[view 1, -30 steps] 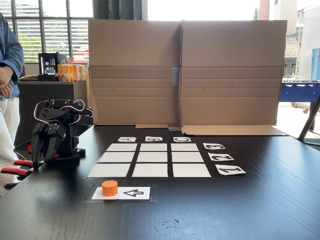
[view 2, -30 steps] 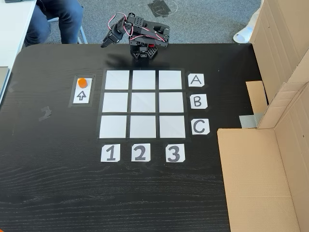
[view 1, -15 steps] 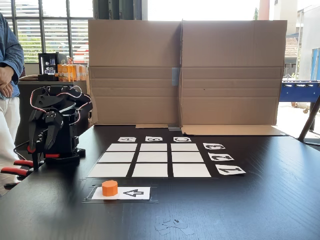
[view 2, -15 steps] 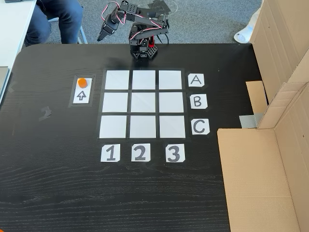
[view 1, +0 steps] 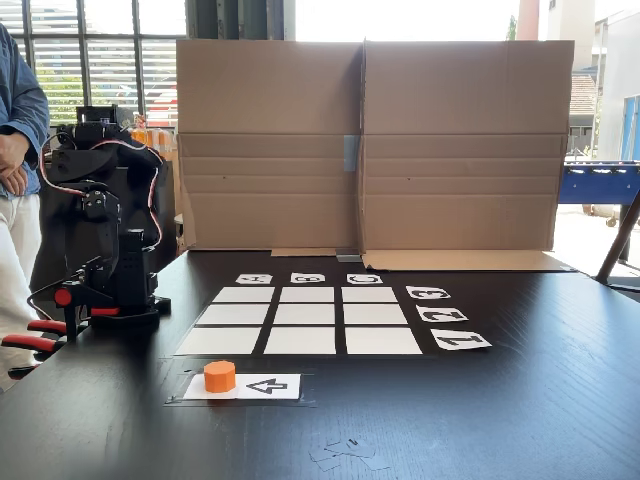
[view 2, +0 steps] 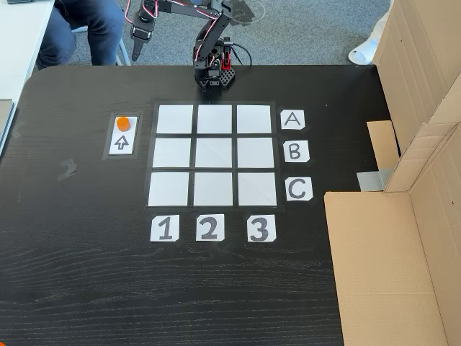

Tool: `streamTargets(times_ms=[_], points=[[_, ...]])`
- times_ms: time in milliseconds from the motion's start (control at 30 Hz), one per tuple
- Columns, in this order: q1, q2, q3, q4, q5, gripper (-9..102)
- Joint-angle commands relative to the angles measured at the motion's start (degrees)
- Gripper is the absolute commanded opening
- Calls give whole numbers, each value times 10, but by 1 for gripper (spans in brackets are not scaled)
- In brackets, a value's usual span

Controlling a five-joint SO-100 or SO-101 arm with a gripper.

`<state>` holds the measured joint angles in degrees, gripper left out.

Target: Pick up the round, orange token and place it in the grid on square A1.

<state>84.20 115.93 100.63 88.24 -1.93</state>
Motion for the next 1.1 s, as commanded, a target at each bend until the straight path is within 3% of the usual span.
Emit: streamTargets(times_ms=[0,1067], points=[[-18,-27,-59,4,5,26],[-219,-495,-388,3,34,29]])
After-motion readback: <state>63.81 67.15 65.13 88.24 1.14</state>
